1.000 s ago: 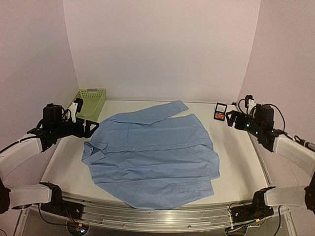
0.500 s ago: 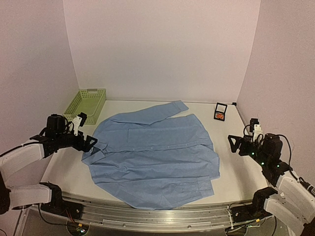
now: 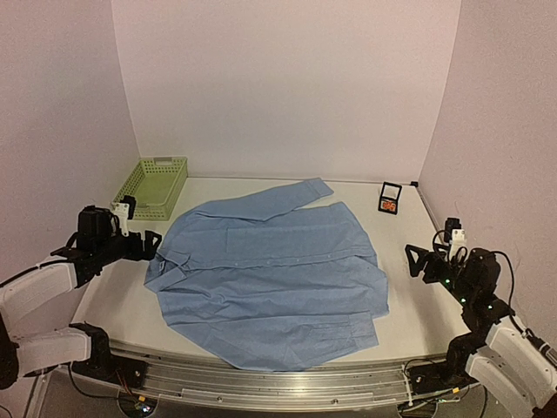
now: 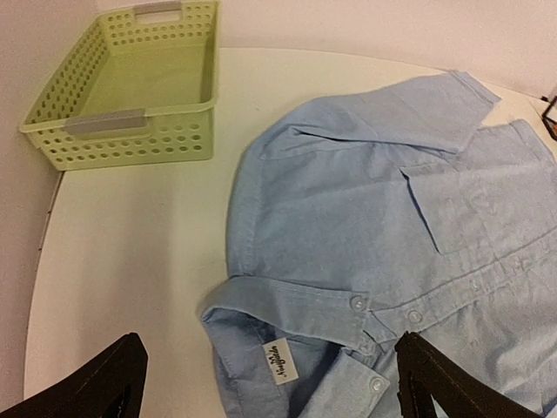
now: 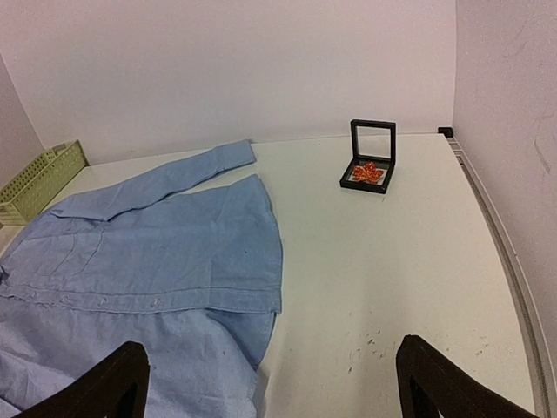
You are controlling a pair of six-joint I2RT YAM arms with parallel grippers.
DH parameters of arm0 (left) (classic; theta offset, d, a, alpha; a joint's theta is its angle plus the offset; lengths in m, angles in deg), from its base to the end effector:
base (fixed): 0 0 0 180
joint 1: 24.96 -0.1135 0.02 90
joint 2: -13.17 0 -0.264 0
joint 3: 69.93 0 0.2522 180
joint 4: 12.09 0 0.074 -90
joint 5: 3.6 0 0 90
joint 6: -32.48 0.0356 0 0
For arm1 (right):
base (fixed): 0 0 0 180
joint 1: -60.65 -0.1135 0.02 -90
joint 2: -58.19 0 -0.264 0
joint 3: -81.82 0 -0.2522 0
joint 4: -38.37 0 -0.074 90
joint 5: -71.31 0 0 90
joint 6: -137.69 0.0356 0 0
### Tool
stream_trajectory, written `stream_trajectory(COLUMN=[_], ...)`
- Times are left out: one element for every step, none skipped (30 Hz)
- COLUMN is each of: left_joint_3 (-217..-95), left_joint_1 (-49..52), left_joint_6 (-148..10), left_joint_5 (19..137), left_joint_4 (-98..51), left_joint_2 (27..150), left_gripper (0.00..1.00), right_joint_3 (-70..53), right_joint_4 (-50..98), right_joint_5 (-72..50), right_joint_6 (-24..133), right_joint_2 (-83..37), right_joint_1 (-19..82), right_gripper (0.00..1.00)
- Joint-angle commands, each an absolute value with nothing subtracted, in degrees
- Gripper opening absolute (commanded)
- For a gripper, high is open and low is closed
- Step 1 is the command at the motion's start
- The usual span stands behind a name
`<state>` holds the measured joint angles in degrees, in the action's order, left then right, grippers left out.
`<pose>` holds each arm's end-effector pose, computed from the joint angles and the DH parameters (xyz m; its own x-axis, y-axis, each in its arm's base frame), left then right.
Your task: Remove the brooch from the garment
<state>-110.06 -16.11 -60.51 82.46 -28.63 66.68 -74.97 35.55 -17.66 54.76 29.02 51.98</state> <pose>0.2005 -0.0337 0.2128 -0.5033 0.0257 -0.8638 0.1863 0.9793 -0.0794 0.1468 0.0230 0.1993 -0.1705 0.0985 -0.9804 -0.1484 0.9811 0.1244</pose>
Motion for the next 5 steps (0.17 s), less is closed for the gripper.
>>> stream_trajectory(left_joint_3=[-108.8, -108.6, -108.3, -108.2, -108.1], left_joint_1=[-16.7, -16.8, -16.9, -17.0, -17.0], left_joint_6=[-66.4, -66.5, -66.6, -66.7, -66.9], left_joint_5=[90.3, 90.2, 89.8, 89.3, 89.2], left_joint_4=[-26.1, -26.1, -26.1, -26.1, -26.1], left_joint_2=[63.7, 63.4, 63.1, 62.9, 62.8], left_gripper=[1.00, 1.00, 1.00, 1.00, 1.00], right_joint_3=[-75.0, -75.0, -75.0, -74.9, -74.9], right_joint_4=[38.4, 38.4, 38.4, 38.4, 38.4], right_joint_5=[-18.7, -19.0, -19.5, -20.2, -20.7], right_joint_6=[54.0, 54.0, 54.0, 54.1, 54.1], right_joint_2=[29.4, 29.4, 29.4, 29.4, 29.5], right_joint_1=[52.2, 52.2, 52.2, 52.2, 52.2], right_gripper=[0.98, 0.98, 0.98, 0.98, 0.98])
